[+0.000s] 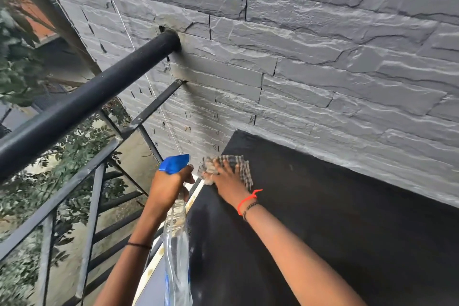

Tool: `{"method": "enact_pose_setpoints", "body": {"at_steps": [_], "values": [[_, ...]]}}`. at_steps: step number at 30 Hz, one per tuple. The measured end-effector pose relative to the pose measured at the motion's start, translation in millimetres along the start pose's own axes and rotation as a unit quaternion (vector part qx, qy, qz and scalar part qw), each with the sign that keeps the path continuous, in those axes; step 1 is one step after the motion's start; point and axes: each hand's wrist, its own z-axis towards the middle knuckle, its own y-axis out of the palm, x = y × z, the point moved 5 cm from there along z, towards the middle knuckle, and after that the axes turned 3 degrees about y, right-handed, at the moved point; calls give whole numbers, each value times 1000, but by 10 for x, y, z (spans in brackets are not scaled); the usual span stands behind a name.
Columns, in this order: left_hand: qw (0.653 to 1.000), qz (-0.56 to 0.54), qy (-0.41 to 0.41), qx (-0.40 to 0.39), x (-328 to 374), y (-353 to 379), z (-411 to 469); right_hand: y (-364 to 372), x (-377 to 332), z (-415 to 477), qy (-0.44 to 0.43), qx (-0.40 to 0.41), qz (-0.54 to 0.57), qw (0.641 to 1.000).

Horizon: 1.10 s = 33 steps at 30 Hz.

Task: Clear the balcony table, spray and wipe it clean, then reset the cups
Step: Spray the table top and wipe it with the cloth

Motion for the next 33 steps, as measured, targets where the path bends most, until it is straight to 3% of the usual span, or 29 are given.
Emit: {"method": "enact_pose_setpoints", "body": {"at_steps": [5,10,14,20,25,33], "values": [[1000,-4,4,-5,36,59,133,175,146,-623,-18,13,12,1000],[1000,-3,9,-9,116,121,239,146,926,-1011,115,70,42,990],[1000,-6,12,-14,147,178,285,-87,1307,-572,183,95,36,978],[1000,-20,11,-16,109,195,309,-237,898,295,128,53,65,988],[999,-24,16,-16,121,156,326,-97,625,61,75,35,49,995],[999,-24,21,-14,113,92,370,-54,1425,-401,206,111,52,971]]}}
